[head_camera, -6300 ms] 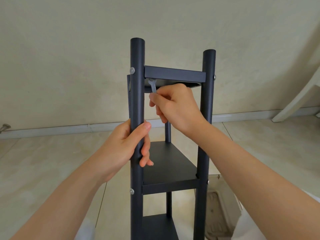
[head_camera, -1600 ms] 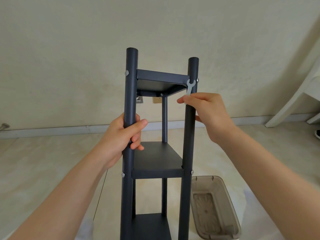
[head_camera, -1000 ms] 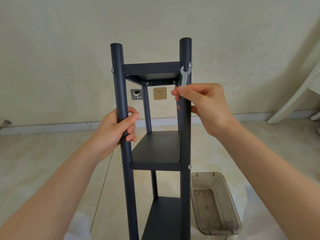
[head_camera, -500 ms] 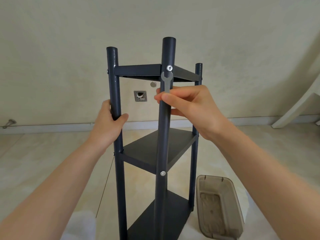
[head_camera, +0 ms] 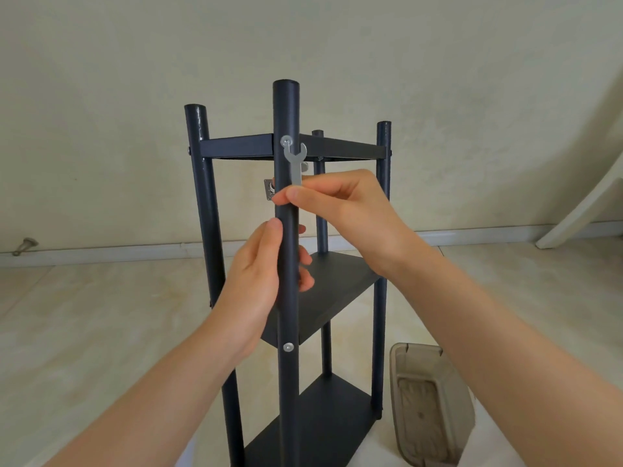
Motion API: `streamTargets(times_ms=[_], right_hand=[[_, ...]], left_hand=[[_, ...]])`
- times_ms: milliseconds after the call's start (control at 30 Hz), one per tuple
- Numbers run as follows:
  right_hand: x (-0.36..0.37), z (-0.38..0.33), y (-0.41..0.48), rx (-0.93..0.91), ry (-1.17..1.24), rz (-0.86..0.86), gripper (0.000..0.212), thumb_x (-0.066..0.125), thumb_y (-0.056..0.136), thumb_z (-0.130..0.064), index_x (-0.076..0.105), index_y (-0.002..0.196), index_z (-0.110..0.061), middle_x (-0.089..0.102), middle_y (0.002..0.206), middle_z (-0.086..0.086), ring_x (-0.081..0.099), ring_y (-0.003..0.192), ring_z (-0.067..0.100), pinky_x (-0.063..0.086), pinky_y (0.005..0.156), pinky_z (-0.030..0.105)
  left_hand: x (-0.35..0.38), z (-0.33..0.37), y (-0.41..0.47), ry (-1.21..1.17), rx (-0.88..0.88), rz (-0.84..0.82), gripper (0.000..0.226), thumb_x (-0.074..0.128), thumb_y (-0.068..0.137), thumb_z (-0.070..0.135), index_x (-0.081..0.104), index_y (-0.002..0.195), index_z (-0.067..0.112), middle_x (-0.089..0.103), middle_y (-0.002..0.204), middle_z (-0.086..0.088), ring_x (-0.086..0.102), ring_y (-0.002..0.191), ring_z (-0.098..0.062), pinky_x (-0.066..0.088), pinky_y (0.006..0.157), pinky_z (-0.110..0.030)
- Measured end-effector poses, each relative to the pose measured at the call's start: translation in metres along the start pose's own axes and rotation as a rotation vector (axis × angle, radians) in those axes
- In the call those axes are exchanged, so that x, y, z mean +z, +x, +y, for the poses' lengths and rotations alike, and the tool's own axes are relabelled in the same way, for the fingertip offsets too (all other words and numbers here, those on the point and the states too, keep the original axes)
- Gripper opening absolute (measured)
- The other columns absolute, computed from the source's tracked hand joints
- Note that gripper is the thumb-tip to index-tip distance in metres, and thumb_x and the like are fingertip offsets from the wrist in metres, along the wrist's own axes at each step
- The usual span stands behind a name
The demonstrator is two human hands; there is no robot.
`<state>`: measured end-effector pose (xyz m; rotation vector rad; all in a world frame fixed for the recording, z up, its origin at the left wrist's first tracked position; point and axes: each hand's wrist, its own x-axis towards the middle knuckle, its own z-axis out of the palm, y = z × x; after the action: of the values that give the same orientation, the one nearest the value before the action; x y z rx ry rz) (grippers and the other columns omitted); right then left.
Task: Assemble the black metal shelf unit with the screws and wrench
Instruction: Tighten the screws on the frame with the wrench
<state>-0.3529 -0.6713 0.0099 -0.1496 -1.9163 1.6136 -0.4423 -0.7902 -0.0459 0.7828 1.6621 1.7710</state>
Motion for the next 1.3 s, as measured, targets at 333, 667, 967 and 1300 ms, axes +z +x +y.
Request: streamTargets(times_ms=[333, 667, 967, 1300], right_hand=[[-0.002, -0.002, -0.004, 0.009, -0.005, -0.041, 0.017, 0.061, 0.095, -0.012, 0.077, 0.092, -0.006, 0.072, 0.092, 0.02, 0.062, 0.1, 0.038, 0.049, 0.085, 0.013], [-0.021, -0.003, -0.006, 0.129, -0.092, -0.104, 0.02, 0.059, 0.095, -0.01, 0.077, 0.092, -0.003, 0.075, 0.101, 0.007, 0.065, 0.11, 0.013, 0.047, 0.104, 0.034], [-0.017, 0.011, -0.006, 0.35, -0.287, 0.005, 0.023, 0.059, 0.096, -0.017, 0.078, 0.084, -0.011, 0.065, 0.093, -0.01, 0.06, 0.087, 0.01, 0.056, 0.091, 0.034], [-0.006, 0.011, 0.002, 0.36, -0.211, 0.057, 0.02, 0.062, 0.092, -0.016, 0.078, 0.079, -0.017, 0.049, 0.042, -0.027, 0.047, 0.066, 0.009, 0.047, 0.075, 0.028]], left_hand=[[0.006, -0.002, -0.006, 0.01, 0.1, -0.054, 0.055, 0.036, 0.09, 0.065, 0.058, 0.111, 0.02, 0.054, 0.069, 0.0, 0.048, 0.052, -0.013, 0.048, 0.056, -0.028], [0.008, -0.001, -0.007, -0.057, 0.098, -0.012, 0.053, 0.04, 0.087, 0.065, 0.064, 0.109, 0.022, 0.053, 0.063, 0.002, 0.043, 0.044, -0.009, 0.042, 0.044, -0.022], [0.009, 0.002, -0.009, -0.042, 0.075, 0.017, 0.043, 0.04, 0.086, 0.066, 0.067, 0.091, 0.033, 0.053, 0.06, 0.002, 0.042, 0.041, -0.009, 0.04, 0.04, -0.023], [0.004, 0.001, -0.015, -0.031, 0.123, 0.006, 0.048, 0.041, 0.084, 0.071, 0.064, 0.083, 0.029, 0.049, 0.056, 0.001, 0.036, 0.037, -0.011, 0.034, 0.037, -0.022]])
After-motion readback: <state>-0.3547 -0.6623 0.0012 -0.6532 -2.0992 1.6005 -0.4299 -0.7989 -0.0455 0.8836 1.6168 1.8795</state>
